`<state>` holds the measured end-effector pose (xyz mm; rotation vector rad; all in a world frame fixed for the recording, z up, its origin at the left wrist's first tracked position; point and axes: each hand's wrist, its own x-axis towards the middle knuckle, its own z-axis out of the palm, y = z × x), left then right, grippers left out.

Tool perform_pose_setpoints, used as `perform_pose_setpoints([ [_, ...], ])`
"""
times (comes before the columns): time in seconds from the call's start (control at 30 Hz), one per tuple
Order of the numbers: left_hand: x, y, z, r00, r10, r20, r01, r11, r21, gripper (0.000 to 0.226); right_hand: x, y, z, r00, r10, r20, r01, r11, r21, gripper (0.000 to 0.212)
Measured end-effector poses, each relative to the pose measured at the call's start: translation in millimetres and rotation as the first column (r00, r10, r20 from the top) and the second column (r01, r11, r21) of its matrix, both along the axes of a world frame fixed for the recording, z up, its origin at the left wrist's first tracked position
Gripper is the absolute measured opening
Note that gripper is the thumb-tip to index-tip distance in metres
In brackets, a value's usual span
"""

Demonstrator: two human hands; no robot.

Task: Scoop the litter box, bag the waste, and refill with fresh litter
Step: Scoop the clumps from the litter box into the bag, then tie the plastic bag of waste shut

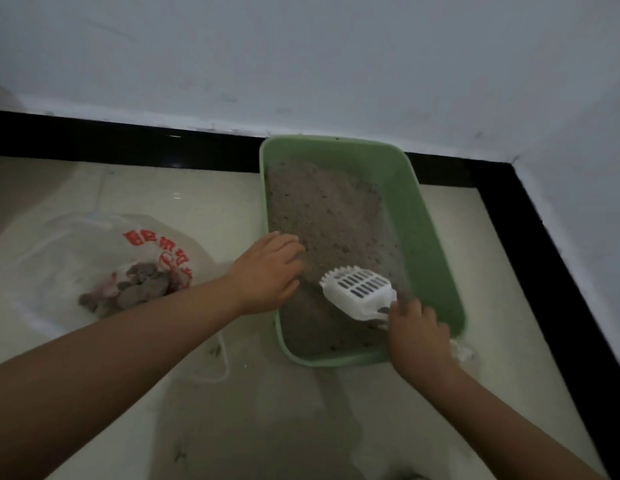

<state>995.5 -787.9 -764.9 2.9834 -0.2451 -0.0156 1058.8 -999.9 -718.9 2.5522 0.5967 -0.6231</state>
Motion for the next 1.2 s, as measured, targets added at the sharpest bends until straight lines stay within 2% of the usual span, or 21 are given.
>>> perform_pose_setpoints([
  [0.13,0,1,-20,0.999,-0.013,0.032,0.014,0.999,-0.037,0.039,-4,-6,-3,0.991,0.004,-0.134,-0.017,0.995,-0.1,0.039],
  [0.3,2,8,-27,0.997,0.046,0.06,-0.042,0.997,-0.061,0.034,10,33,17,0.971,0.226,-0.081,-0.234,0.965,-0.116,0.036],
  [0.47,-2,37,-17,0.967,0.25,0.054,-0.243,0.964,-0.112,0.036,19,96,24,0.877,0.478,-0.05,-0.478,0.878,0.028,0.03],
  [0.57,-18,59,-15,0.896,0.437,0.079,-0.423,0.894,-0.144,0.039,20,137,17,0.821,0.569,-0.046,-0.554,0.814,0.174,0.028],
  [0.63,-34,74,-9,0.793,0.606,0.062,-0.587,0.787,-0.19,0.043,17,168,9,0.801,0.597,-0.038,-0.558,0.769,0.313,0.025],
  [0.7,-54,89,-2,0.588,0.809,0.019,-0.79,0.579,-0.2,0.048,10,197,-3,0.824,0.564,-0.058,-0.472,0.739,0.48,0.021],
  [0.77,-76,103,6,0.405,0.914,-0.026,-0.897,0.392,-0.203,0.057,1,221,-16,0.859,0.493,-0.14,-0.331,0.741,0.584,0.029],
  [0.87,-117,114,8,0.18,0.98,-0.09,-0.971,0.163,-0.173,0.067,-18,251,-38,0.846,0.463,-0.264,-0.205,0.74,0.641,0.046],
  [0.97,-156,118,10,-0.08,0.954,-0.29,-0.975,-0.135,-0.175,0.071,-40,265,-56,0.783,0.374,-0.497,-0.008,0.805,0.594,0.07],
  [1.0,-166,121,9,-0.123,0.919,-0.374,-0.951,-0.217,-0.221,0.068,-46,266,-62,0.742,0.334,-0.581,0.054,0.834,0.549,0.075],
  [1.07,-184,129,9,-0.07,0.848,-0.525,-0.896,-0.285,-0.34,0.054,-55,268,-71,0.672,0.313,-0.671,0.029,0.895,0.446,0.069],
  [1.17,-194,138,10,0.08,0.749,-0.658,-0.771,-0.372,-0.517,0.043,-61,277,-66,0.612,0.416,-0.673,-0.19,0.903,0.386,0.023],
  [1.2,-192,141,12,0.111,0.716,-0.689,-0.705,-0.432,-0.563,0.034,-61,280,-60,0.6,0.443,-0.666,-0.224,0.893,0.391,0.019],
])
